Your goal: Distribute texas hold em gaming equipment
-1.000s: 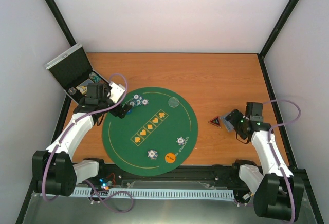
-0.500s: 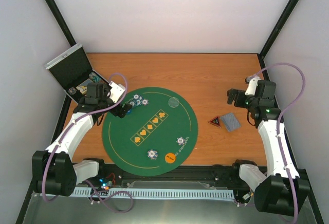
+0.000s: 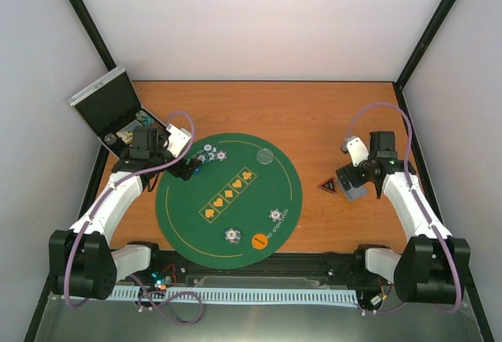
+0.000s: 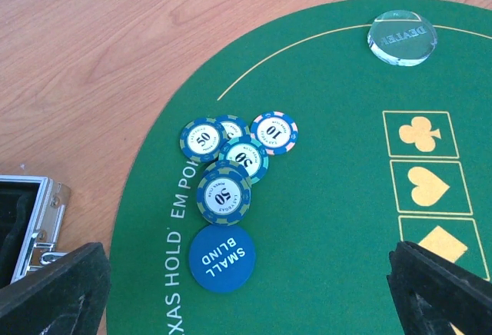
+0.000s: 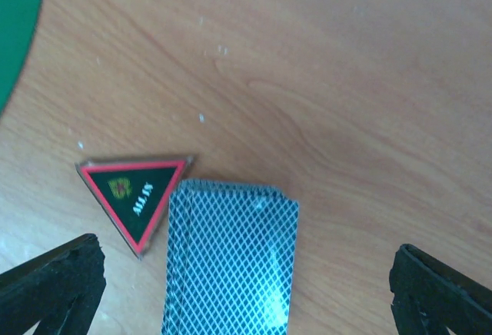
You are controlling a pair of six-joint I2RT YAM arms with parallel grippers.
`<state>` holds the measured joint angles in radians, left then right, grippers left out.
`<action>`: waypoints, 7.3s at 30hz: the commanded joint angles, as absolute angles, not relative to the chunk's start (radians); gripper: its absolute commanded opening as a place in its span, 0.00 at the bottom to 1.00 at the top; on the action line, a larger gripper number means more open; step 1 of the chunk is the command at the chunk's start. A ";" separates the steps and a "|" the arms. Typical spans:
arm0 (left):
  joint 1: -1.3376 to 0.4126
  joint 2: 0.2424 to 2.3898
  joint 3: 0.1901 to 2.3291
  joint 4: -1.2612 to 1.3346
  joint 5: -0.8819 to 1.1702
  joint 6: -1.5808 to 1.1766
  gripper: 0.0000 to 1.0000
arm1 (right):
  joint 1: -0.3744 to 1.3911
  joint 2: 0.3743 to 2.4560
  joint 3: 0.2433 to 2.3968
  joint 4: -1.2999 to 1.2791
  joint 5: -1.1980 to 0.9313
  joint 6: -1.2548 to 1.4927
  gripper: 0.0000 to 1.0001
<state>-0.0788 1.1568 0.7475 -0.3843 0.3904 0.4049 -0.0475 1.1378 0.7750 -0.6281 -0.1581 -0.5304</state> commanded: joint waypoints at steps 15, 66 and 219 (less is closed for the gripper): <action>-0.072 1.117 0.772 -0.387 0.426 0.401 1.00 | -0.006 1.311 0.737 -0.725 0.049 -0.647 1.00; -0.072 1.134 0.775 -0.394 0.432 0.402 1.00 | -0.076 1.514 0.760 -0.637 0.013 -0.642 1.00; -0.071 0.908 1.263 -1.034 1.303 0.515 0.01 | 0.971 1.299 1.115 0.130 -0.607 0.144 0.52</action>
<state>-0.0700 0.9188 1.2224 -1.0206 1.2491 0.4816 0.9756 1.2926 1.0752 0.1120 -0.5293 0.1223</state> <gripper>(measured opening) 0.116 0.618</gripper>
